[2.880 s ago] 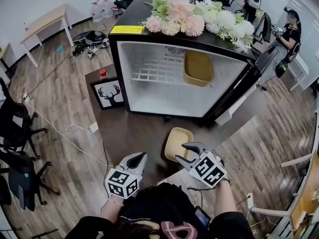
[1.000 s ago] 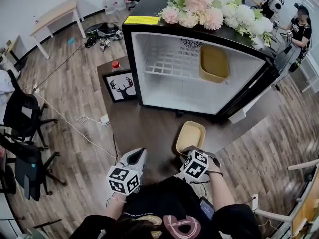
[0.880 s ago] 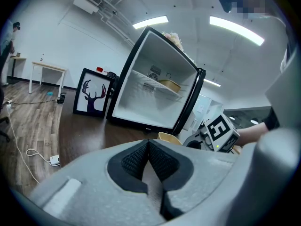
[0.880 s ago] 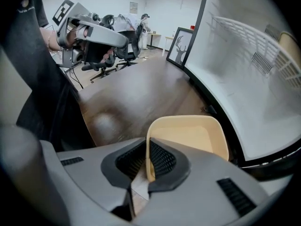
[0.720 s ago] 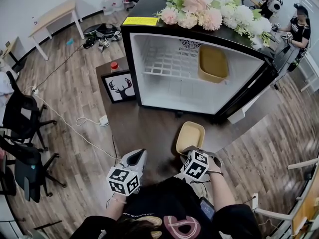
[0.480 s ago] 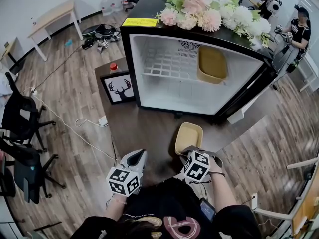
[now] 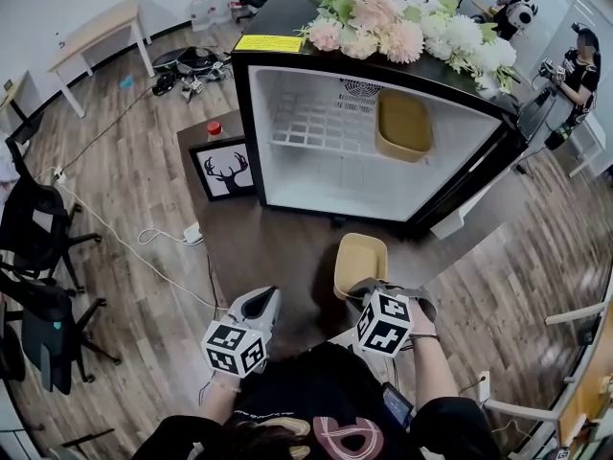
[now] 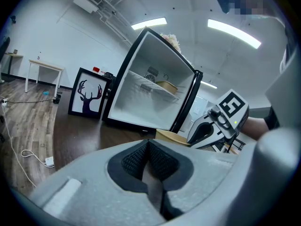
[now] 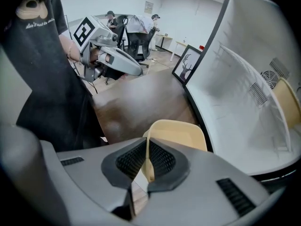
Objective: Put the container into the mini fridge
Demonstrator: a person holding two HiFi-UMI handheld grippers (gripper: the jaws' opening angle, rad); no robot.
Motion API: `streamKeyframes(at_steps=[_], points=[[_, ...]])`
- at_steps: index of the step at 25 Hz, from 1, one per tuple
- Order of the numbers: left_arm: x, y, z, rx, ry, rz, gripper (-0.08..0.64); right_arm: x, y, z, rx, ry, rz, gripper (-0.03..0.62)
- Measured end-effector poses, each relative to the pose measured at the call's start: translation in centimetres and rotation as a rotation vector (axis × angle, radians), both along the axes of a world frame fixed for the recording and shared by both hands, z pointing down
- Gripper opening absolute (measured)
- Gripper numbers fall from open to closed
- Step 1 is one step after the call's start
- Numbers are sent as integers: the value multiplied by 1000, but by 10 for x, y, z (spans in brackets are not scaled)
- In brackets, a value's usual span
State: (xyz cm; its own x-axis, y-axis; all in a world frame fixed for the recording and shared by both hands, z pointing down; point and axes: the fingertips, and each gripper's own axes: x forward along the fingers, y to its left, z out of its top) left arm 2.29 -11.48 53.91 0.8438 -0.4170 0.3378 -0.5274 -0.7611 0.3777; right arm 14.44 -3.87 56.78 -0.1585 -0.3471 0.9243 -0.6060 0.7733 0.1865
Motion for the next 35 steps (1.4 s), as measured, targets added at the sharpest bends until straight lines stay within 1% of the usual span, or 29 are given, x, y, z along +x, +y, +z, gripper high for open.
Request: streamKeyframes(at_steps=[7,11,13,16,20,22,26,30,35], points=[[-3,0,-5,18,7,1,9,-3,2,-31,13,47,-88,26],[-3,-2,-10,34,12,6,9,-4,3,-54,12,34,-113,26],[-4,-2,-12,40,9,0,9,-4,3,-67,14,47,-124,26],[-5,-3,-16,60,6,0,9,3,1,-85,22,94,-133,26],[-3,-4,-20,69,16,4,9,4,-10,-111,68,49,-137,26],[-2,-4,-21,69,20,7,9,7,-16,-121,86,59,-134,26],[-2,-1,-20,56,25,9,9,14,-21,-138,92,94,-132,26],[-5,0,-17,31,34,-7,9,11,-27,-158,123,74,-153,26],[-4,1,-17,35,31,-9,8,8,-38,-172,151,81,-168,26]])
